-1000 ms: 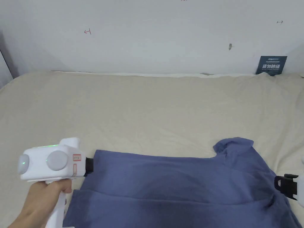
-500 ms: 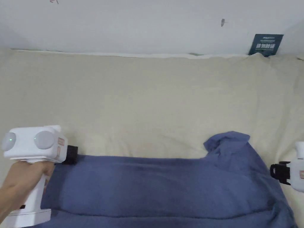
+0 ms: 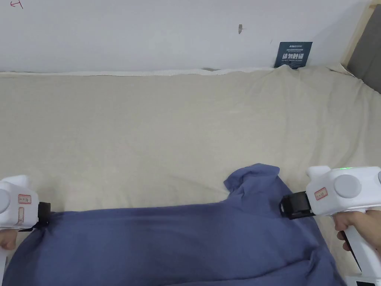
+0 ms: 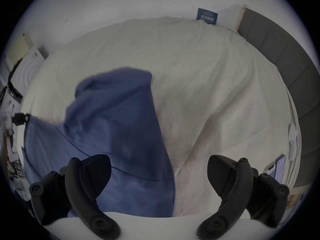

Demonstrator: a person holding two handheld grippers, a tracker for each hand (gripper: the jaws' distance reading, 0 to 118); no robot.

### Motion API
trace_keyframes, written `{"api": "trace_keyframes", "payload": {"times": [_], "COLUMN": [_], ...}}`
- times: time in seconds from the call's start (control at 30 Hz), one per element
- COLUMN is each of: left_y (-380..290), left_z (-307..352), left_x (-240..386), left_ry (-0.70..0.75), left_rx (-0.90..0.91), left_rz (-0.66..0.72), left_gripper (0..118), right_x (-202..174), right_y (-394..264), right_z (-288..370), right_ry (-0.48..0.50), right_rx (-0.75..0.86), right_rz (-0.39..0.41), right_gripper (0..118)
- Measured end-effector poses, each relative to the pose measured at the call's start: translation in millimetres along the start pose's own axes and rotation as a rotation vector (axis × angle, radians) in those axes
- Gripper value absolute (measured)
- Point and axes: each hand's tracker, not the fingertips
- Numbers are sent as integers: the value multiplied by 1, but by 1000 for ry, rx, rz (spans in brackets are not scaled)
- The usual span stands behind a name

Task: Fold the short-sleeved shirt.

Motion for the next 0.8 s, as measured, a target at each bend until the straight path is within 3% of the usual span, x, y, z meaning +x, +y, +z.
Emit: {"api": "trace_keyframes", "payload": {"times": [0.03,0.07,0.1,0.13,0.17,0.2,0.27,0.8], "left_y": [1,2,-3,-2,-2,-1,-5,-57], "left_z": [-1,-1,2,3,4,6,14,132], "left_x": [0,0,3,4,4,4,2,-27], "left_ry": [1,2,5,6,7,9,7,-60], "left_rx": [2,0,2,-3,-7,-8,-3,109], "left_rz": [0,-7,-16,-25,-32,-36,-40,21], "left_gripper": [7,7,7,7,7,6,7,6], "right_x": [2,4,6,-1,-4,-3,9,10], "right_y": [0,-1,-2,-7,-12,-16,-18,-75], "right_z": [-5,-6,-5,10,20,25,32,155], "right_ry": [5,5,8,54,21,24,94,177], "right_rx": [2,9,20,59,90,99,81,263], "right_rz": [1,-2,-7,-32,-47,-40,-69,-95], "right_gripper": [76,76,65,46,17,8,7,7]}}
